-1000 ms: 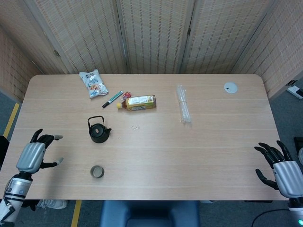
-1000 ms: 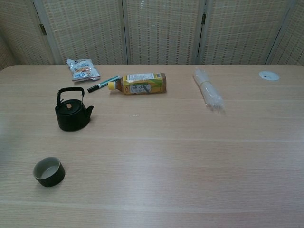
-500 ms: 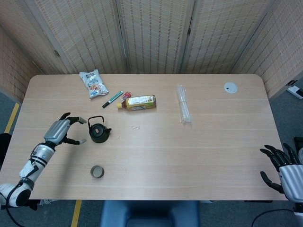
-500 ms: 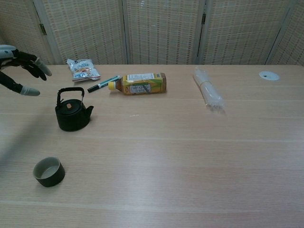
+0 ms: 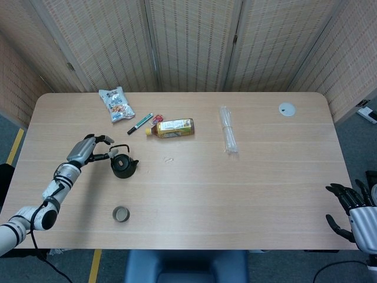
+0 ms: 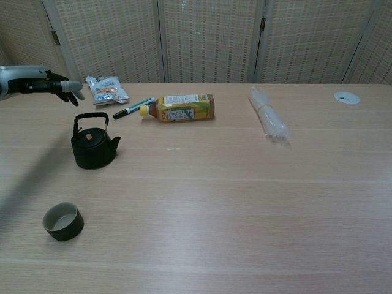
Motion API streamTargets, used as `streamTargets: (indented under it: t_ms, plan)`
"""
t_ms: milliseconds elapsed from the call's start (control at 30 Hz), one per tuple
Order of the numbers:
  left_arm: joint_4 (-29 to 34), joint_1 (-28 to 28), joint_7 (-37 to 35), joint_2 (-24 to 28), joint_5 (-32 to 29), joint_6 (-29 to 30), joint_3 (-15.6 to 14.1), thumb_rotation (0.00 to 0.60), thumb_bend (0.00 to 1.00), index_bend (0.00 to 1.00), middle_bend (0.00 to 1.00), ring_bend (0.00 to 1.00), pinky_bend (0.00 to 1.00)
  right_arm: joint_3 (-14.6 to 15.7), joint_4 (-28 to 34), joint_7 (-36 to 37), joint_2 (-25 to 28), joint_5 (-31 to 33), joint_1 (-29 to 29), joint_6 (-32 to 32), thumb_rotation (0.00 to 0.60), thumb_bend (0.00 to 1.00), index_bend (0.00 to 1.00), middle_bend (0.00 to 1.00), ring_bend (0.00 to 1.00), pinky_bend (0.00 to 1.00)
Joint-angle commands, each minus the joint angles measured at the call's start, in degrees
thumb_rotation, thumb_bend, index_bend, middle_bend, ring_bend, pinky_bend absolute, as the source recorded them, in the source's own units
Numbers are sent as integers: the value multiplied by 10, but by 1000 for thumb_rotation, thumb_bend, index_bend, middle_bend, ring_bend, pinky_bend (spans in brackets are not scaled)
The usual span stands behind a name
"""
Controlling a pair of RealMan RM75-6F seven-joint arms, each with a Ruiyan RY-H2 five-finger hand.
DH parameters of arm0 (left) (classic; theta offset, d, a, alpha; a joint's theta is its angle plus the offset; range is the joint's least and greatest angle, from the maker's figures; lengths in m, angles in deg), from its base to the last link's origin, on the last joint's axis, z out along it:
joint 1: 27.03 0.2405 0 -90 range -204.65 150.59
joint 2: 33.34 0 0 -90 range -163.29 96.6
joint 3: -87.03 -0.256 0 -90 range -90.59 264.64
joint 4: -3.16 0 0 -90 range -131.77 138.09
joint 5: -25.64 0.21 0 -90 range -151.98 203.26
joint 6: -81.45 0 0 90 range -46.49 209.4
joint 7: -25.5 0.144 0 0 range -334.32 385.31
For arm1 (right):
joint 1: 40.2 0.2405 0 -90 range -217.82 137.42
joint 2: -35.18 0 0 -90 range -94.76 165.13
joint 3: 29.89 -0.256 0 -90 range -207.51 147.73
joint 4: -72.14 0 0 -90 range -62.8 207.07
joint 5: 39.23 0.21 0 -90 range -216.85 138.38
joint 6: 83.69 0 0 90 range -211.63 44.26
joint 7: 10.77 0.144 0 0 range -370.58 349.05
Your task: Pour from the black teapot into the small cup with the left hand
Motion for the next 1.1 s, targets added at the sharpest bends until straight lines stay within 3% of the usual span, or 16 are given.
streamTargets:
  t_ms: [33, 633, 1100]
  plan:
    - [-31, -17, 15, -21, -31, -23, 2, 207, 188, 301, 320, 208, 0, -1, 0, 0, 0, 1, 0, 0, 600, 352, 213, 226, 219, 0]
    - [-153, -55, 52, -100, -91, -74, 1, 205, 189, 302, 320, 209, 0, -7, 2, -5, -1, 19, 3, -18, 600, 352, 236, 226, 221, 0]
    - [-141, -62, 60, -109, -76, -73, 2, 206, 189, 325, 370, 241, 0, -9, 2, -6, -3, 25, 4, -24, 600, 353, 236, 227, 222, 0]
